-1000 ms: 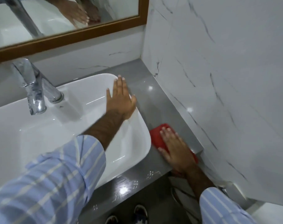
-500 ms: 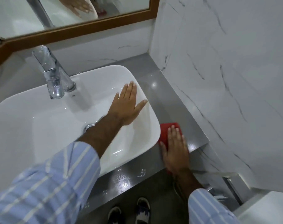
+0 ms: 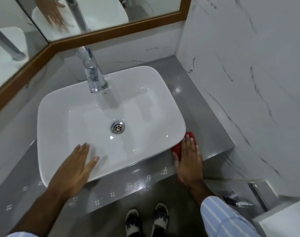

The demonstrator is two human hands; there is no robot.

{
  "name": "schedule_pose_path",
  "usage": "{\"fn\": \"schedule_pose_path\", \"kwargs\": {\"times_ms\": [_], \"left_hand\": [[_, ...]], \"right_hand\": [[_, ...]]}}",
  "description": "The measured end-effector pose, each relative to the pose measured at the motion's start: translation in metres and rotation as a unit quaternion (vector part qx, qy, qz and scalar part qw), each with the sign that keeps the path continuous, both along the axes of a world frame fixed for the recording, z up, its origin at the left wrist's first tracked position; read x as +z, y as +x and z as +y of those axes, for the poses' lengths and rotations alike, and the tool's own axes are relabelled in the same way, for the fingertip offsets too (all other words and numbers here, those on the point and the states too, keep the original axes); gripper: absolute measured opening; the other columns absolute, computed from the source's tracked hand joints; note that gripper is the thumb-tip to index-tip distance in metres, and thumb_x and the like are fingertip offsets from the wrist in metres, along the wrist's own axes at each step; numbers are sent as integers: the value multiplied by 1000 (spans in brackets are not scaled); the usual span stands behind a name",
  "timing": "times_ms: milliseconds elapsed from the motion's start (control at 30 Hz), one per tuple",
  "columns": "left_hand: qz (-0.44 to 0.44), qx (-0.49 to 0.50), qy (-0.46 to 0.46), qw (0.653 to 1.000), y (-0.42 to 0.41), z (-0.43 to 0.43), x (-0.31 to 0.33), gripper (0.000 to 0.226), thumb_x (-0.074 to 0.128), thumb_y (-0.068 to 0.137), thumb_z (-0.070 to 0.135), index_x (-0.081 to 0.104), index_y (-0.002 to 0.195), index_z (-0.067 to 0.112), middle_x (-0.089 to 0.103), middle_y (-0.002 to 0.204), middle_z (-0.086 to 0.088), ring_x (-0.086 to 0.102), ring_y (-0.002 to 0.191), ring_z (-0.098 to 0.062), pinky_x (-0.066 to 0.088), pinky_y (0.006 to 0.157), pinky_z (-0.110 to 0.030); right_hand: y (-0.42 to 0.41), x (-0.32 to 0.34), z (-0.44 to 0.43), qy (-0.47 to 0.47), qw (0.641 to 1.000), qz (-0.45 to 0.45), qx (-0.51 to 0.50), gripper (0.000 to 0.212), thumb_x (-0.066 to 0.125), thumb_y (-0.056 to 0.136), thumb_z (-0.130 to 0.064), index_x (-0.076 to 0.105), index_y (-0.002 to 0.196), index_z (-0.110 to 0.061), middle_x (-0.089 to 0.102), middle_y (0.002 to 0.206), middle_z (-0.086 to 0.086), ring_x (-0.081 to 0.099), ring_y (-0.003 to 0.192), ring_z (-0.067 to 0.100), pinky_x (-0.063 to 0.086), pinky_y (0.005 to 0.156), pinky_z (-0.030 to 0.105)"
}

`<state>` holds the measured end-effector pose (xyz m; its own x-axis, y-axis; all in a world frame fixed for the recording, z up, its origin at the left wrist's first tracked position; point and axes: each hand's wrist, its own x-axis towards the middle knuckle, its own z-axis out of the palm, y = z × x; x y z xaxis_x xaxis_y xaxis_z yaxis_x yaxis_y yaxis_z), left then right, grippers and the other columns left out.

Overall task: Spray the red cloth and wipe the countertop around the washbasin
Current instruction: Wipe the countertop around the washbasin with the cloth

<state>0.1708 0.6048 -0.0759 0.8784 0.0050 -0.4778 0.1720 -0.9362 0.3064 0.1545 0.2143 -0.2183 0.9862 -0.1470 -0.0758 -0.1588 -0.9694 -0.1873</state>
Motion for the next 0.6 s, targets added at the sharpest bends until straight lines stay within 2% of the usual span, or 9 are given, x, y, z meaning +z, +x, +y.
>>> {"fn": "schedule_pose_path", "kwargs": {"times_ms": [67,133,200,267,367,433,467,533,600], "left_hand": [[-8,-8,49,999,-6,22,3,90,12,97,76,20,168,19,16,176,6,10,163,-11,13,133,-39],[-20,-42,78,996,-9,33,4,88,10,96,70,27,166,19,24,174,5,15,162,-12,18,132,-38],[-18,-72,79,994,-9,32,2,87,12,94,66,31,165,20,28,173,6,17,162,-11,19,132,-37],[-20,-85,70,994,-7,31,3,90,11,93,70,33,164,20,30,172,6,19,162,-10,19,132,-36],[-7,-134,65,989,-5,42,8,114,-7,80,88,33,164,22,29,172,7,19,161,-9,14,133,-33],[-24,-175,88,980,-5,55,10,126,-22,75,90,39,162,22,36,169,7,24,160,-10,13,133,-33],[-41,-188,95,977,-5,59,10,125,-24,77,87,43,160,22,41,167,6,28,159,-11,15,133,-34],[-78,-196,93,973,-6,63,6,116,-19,85,83,51,156,23,49,162,5,35,156,-14,22,131,-36],[-100,-196,87,971,-9,64,3,109,-12,91,80,58,150,22,57,156,2,44,152,-18,30,128,-39]], "right_hand": [[0,1,10,4,998,-6,-63,77,32,105,-54,17,165,-7,23,172,13,16,161,30,20,130,52],[-7,4,42,7,997,1,-73,74,34,105,-47,23,162,-1,26,170,19,20,160,33,21,128,54],[-26,3,79,17,1000,3,-10,71,34,105,-43,31,158,4,30,167,24,25,158,36,22,127,54],[-53,-2,114,34,995,-5,90,69,29,108,-46,36,157,2,33,166,22,29,156,37,21,126,54],[-69,-3,122,49,981,-32,187,70,28,107,-55,31,161,-10,30,167,11,25,157,30,8,129,44],[-61,-1,104,32,974,-47,221,72,30,106,-58,25,162,-14,28,167,7,20,158,25,0,130,39],[-55,0,93,19,970,-51,237,73,33,106,-58,26,162,-13,27,167,7,20,158,24,1,130,38],[-53,-3,83,14,972,-41,230,73,41,104,-56,32,161,-11,31,168,8,23,158,24,7,130,40],[-55,-6,97,19,984,-34,176,70,43,105,-51,35,160,-9,36,167,10,24,158,25,13,130,44]]}}
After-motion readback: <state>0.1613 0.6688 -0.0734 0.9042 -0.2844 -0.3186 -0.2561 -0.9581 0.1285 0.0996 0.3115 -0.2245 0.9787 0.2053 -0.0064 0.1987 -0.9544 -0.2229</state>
